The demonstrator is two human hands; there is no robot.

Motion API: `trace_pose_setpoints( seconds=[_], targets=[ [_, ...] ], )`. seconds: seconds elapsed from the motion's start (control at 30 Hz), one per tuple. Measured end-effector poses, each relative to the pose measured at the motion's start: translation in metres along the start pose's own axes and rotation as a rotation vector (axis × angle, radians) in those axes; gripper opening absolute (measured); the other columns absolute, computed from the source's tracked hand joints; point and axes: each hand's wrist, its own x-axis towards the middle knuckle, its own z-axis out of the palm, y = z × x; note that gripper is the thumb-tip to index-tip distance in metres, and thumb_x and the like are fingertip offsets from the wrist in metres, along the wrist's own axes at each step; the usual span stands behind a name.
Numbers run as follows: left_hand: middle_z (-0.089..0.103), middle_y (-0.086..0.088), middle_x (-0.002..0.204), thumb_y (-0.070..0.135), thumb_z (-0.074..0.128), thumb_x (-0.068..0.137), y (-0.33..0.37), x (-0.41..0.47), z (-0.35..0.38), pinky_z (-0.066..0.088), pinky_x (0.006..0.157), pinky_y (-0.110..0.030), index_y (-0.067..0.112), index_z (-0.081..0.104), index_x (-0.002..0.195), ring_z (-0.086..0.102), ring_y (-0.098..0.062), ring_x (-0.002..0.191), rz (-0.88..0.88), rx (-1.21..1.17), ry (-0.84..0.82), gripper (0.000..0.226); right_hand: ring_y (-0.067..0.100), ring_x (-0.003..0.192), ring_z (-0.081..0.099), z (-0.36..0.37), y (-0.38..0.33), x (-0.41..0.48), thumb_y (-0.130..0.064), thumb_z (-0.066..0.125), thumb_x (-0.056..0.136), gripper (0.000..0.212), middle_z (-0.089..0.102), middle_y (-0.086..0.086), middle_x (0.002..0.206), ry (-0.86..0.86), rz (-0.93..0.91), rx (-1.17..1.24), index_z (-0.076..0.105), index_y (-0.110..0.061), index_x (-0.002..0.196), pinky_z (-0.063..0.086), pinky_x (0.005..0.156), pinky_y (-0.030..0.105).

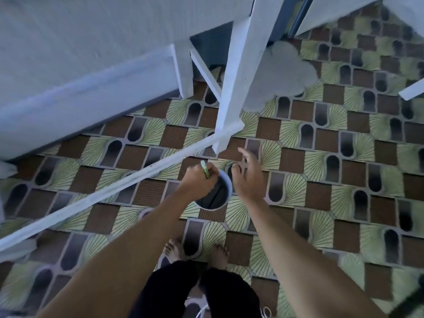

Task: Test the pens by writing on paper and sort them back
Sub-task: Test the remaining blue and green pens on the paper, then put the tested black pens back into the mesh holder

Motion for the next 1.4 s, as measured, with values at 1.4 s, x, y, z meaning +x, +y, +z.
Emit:
trace_pose_setpoints(
  seconds=[1.4],
  targets=[
    [0.058, 0.009, 0.120, 0.057, 0.049, 0.089, 0.172, -0.101, -0.139, 0.045, 0.091, -0.024, 0.017, 0.059, 0.122, 0.056, -0.019, 0.113, 0.554, -0.359, 0.772, 0.053, 0.015, 0.143, 0.036, -0.104, -0.208, 0.039, -0.059, 0.035, 0.099, 0.075, 0.041, 0.009, 0.153, 0.252, -0.460, 0.277, 0.039, -0.002, 0.148, 0.028, 0.118, 0.032]
  ],
)
